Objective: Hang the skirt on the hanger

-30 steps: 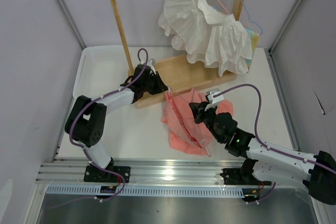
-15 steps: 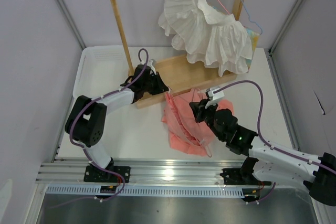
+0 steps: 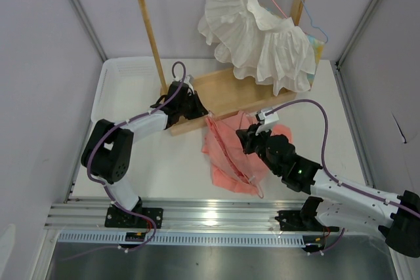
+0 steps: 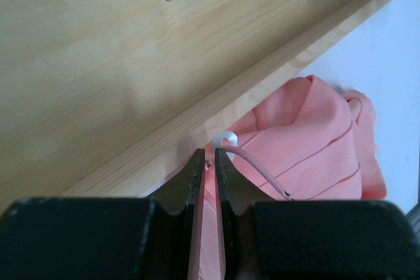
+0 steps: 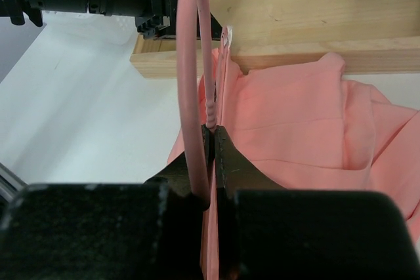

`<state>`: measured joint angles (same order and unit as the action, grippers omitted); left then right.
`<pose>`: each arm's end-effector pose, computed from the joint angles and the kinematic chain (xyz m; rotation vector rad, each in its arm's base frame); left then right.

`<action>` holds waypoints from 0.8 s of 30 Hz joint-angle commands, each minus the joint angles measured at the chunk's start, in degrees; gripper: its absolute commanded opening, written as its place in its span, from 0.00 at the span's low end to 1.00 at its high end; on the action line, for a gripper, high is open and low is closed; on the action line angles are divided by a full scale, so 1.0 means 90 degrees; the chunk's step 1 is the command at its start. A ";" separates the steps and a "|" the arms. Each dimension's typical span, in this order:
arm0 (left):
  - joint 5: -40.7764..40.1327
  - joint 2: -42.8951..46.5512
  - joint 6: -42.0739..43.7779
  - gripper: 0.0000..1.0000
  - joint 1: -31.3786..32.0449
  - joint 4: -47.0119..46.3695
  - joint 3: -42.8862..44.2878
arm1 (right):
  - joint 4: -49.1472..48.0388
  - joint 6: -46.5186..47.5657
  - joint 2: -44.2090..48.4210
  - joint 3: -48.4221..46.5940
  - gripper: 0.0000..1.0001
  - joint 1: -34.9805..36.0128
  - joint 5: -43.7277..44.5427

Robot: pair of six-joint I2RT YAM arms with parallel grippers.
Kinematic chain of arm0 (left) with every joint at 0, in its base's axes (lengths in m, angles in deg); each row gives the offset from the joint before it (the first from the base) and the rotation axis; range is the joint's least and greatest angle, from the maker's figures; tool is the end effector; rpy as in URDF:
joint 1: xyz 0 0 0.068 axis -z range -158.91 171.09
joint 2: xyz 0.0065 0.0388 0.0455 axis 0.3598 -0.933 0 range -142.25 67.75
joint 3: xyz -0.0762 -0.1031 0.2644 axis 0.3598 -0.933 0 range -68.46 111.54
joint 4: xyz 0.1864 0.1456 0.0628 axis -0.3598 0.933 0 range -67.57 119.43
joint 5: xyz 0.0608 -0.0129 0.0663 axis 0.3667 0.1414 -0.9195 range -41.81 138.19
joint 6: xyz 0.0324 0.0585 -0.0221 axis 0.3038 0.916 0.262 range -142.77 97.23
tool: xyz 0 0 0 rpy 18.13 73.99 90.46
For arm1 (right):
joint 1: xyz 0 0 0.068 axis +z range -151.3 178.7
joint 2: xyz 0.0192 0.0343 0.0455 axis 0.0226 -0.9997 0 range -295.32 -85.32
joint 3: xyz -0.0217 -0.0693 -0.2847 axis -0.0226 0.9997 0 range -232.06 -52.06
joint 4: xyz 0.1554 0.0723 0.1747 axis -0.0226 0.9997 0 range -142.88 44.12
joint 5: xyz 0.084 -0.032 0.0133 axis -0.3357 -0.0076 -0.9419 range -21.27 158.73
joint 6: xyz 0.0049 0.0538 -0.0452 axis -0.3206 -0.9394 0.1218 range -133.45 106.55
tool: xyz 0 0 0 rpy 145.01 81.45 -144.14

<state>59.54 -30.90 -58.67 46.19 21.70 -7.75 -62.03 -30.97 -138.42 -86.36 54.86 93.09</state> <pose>0.3418 -0.1728 0.2248 -0.1046 2.3246 -0.7845 0.1353 0.1589 0.3043 -0.2748 1.7374 0.5770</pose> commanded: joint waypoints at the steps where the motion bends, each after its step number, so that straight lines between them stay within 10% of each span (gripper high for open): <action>1: -0.0430 0.0151 0.0200 0.15 -0.0035 0.0033 0.0159 | -0.0019 -0.0104 -0.0027 -0.0280 0.00 -0.0010 -0.0109; 24: -0.0314 0.0024 0.0473 0.21 -0.0035 0.0228 0.0384 | 0.0479 -0.0221 -0.0028 -0.0436 0.00 -0.0029 0.0203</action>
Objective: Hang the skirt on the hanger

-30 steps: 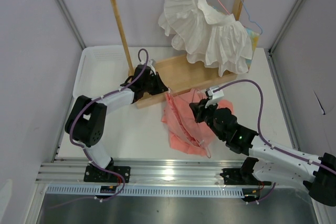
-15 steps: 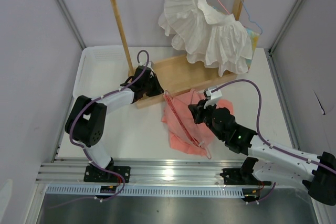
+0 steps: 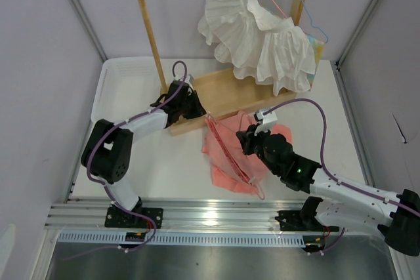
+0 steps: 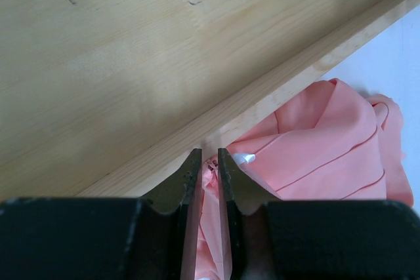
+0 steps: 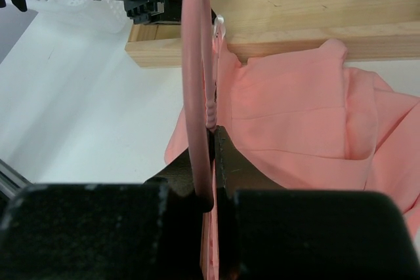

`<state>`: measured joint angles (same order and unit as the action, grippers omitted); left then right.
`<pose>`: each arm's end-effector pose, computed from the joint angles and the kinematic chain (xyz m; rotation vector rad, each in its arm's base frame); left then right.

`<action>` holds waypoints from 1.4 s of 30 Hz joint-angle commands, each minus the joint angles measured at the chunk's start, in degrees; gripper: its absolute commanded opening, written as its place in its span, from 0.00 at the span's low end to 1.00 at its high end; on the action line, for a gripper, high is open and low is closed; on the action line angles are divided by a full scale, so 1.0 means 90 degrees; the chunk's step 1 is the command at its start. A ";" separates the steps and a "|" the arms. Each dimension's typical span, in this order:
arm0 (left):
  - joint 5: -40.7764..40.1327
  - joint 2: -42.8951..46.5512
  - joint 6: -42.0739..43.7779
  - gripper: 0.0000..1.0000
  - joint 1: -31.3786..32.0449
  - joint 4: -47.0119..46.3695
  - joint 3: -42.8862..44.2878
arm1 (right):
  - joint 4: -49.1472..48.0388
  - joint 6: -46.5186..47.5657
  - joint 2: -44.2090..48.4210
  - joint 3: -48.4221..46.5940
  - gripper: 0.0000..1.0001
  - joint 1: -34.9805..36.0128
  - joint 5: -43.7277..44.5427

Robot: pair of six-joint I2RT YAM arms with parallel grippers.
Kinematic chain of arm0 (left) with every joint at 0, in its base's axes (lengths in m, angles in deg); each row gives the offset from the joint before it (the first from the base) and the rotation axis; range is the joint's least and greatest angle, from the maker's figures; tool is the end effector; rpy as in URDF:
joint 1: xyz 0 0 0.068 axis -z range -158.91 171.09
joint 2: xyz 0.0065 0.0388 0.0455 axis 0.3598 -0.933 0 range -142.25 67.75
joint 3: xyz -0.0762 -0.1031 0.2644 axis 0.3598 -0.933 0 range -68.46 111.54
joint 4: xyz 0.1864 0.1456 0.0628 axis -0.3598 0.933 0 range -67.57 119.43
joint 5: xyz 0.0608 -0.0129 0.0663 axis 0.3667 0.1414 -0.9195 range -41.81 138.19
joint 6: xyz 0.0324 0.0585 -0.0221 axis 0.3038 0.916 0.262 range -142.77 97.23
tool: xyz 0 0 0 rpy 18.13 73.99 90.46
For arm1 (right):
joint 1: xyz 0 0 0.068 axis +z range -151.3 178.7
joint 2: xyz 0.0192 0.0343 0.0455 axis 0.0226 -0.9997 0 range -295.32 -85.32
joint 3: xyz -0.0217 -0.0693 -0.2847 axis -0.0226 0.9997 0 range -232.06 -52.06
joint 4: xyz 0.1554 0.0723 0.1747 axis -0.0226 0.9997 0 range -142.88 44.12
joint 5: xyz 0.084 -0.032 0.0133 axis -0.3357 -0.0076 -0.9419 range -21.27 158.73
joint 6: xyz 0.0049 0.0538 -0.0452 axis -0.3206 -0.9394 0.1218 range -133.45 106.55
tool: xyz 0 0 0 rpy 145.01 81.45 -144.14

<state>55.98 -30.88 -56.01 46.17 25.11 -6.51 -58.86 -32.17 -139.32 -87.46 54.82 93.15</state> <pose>0.3428 -0.1692 0.2253 -0.0914 2.3436 -0.6799 0.1368 0.1608 0.3013 -0.2782 1.7840 0.5599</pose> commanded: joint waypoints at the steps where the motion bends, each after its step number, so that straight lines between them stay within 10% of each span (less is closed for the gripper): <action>1: 0.0091 0.0021 0.0187 0.21 -0.0033 -0.0151 0.0274 | 0.0127 -0.0078 0.0062 -0.0315 0.00 -0.0024 0.0196; 29: 0.0403 0.0021 0.1075 0.29 -0.0140 -0.0034 0.0655 | 0.0127 0.0010 -0.0036 -0.0510 0.00 -0.0073 0.0245; 42: 0.2687 -0.0534 0.2119 0.29 -0.0560 0.0240 0.1134 | 0.0156 0.0000 -0.0026 -0.0500 0.00 -0.0073 0.0245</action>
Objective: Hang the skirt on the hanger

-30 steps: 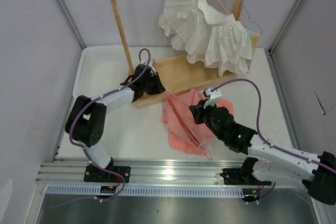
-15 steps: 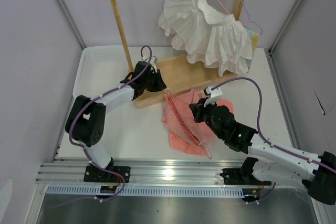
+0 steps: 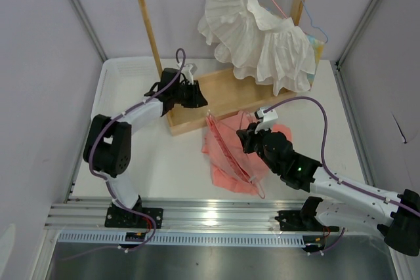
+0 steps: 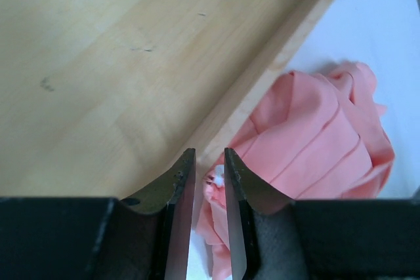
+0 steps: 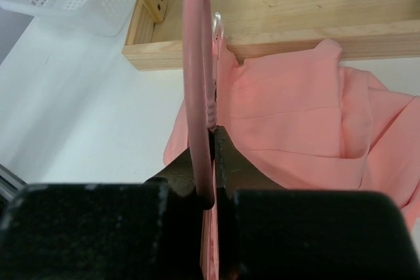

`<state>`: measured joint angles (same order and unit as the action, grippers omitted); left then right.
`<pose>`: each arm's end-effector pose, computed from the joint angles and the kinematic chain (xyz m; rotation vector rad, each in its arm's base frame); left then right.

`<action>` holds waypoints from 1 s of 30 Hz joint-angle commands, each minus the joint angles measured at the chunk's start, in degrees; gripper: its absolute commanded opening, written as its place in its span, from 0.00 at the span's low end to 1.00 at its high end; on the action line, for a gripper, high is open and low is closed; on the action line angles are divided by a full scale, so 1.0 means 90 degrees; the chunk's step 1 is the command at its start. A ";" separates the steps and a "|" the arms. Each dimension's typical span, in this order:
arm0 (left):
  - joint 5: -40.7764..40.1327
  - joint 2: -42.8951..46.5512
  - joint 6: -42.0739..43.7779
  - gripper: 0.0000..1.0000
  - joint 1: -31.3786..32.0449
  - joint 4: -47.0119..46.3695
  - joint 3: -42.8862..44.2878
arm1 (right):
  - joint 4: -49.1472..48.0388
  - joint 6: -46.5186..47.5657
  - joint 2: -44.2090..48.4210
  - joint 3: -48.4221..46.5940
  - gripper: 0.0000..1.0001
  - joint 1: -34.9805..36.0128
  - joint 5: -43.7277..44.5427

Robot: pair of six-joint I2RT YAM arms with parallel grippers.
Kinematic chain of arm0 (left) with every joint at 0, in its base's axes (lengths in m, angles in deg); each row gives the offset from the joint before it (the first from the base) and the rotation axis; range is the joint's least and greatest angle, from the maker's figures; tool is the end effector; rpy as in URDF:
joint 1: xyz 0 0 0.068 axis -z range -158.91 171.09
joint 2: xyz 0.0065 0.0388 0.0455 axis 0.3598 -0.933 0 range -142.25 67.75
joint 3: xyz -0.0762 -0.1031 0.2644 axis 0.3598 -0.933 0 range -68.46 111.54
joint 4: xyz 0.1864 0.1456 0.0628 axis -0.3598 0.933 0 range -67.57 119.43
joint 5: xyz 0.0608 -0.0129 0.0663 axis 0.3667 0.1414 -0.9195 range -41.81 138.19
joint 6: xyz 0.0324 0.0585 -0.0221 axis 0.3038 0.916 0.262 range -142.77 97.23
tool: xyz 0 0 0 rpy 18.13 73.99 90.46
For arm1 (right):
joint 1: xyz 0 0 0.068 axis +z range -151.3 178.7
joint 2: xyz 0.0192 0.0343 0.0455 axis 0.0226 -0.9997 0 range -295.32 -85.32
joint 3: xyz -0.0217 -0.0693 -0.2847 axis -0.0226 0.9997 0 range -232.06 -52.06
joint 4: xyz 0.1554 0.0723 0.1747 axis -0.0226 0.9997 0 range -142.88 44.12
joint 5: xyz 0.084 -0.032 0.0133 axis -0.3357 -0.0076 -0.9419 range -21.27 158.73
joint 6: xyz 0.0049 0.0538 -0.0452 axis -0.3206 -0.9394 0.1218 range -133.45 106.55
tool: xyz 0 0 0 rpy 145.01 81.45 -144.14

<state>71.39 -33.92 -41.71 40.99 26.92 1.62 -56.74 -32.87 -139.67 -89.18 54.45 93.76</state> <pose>0.3733 -0.1594 0.2507 0.2540 2.2494 -0.8167 0.1389 0.1605 0.3064 -0.2593 1.7966 0.5471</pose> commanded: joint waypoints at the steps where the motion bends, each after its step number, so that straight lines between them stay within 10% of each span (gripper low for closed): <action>1: 0.1054 -0.0217 0.0561 0.29 0.0015 -0.0030 0.0230 | -0.0070 0.0087 0.0004 -0.0328 0.00 -0.0032 0.0177; 30: 0.1914 0.0017 0.0757 0.35 -0.0453 -0.1250 -0.0746 | 0.0058 0.0107 0.0062 -0.0367 0.00 -0.0042 0.0187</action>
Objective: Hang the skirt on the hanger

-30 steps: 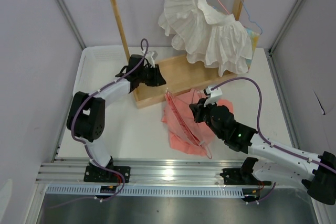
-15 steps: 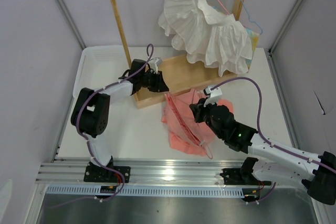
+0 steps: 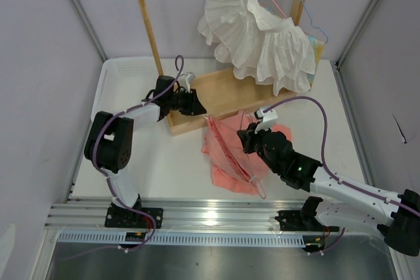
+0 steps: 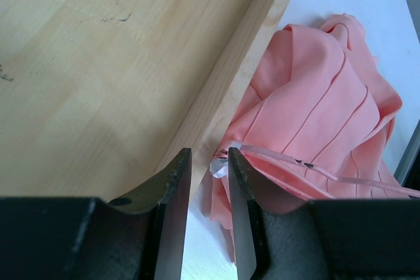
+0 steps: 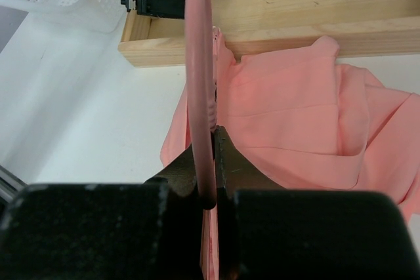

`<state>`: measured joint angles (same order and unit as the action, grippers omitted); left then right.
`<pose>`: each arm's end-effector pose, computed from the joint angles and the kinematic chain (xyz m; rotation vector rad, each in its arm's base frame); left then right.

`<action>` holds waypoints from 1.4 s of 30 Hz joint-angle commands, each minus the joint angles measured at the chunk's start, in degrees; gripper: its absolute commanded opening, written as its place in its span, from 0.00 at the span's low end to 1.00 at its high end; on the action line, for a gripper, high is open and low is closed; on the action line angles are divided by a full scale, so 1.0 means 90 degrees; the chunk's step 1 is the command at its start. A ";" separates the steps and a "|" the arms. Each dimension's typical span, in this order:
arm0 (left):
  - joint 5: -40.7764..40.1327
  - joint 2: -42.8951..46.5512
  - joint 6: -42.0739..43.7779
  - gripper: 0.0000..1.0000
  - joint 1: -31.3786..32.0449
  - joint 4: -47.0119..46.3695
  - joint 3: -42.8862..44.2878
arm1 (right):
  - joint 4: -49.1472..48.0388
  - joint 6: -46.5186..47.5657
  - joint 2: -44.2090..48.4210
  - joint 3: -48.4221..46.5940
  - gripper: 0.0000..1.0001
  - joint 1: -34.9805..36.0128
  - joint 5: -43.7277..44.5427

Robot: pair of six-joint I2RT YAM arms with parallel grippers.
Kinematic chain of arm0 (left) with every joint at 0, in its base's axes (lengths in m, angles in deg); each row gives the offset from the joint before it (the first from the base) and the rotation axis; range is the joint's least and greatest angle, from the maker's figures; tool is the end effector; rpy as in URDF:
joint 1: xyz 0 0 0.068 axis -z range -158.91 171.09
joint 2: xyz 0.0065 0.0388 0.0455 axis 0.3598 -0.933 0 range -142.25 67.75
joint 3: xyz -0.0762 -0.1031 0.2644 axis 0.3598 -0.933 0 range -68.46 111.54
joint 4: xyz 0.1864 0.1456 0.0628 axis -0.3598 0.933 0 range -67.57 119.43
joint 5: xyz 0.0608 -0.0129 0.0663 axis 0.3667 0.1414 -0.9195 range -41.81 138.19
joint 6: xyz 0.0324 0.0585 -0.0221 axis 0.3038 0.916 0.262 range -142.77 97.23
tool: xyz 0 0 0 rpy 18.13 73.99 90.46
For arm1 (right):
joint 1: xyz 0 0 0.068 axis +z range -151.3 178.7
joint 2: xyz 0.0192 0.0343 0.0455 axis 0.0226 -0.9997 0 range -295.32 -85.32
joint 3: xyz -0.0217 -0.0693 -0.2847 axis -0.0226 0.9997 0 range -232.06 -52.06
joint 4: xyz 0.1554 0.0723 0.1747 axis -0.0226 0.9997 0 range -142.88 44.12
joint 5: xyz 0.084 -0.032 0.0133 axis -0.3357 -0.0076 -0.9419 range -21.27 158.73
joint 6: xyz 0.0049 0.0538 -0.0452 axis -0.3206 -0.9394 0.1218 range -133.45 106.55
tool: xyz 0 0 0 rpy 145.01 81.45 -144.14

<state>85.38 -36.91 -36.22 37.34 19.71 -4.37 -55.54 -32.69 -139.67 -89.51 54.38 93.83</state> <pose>0.3727 -0.1450 0.2143 0.4211 2.2176 -1.0038 0.1389 0.1599 0.3059 -0.2667 1.8080 0.5337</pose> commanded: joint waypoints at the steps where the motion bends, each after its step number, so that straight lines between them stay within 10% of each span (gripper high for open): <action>1: 0.0360 0.0369 0.0137 0.35 -0.0048 -0.0479 -0.0100 | -0.0066 0.0078 0.0062 -0.0331 0.00 -0.0034 0.0180; 42: 0.0790 0.0331 -0.0390 0.38 -0.0263 -0.1592 -0.0540 | -0.0076 0.0078 0.0003 -0.0370 0.00 -0.0034 0.0170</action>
<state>90.71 -34.88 -40.73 35.37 7.10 -10.07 -54.77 -32.67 -139.67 -90.15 54.34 93.83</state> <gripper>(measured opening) 0.378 0.035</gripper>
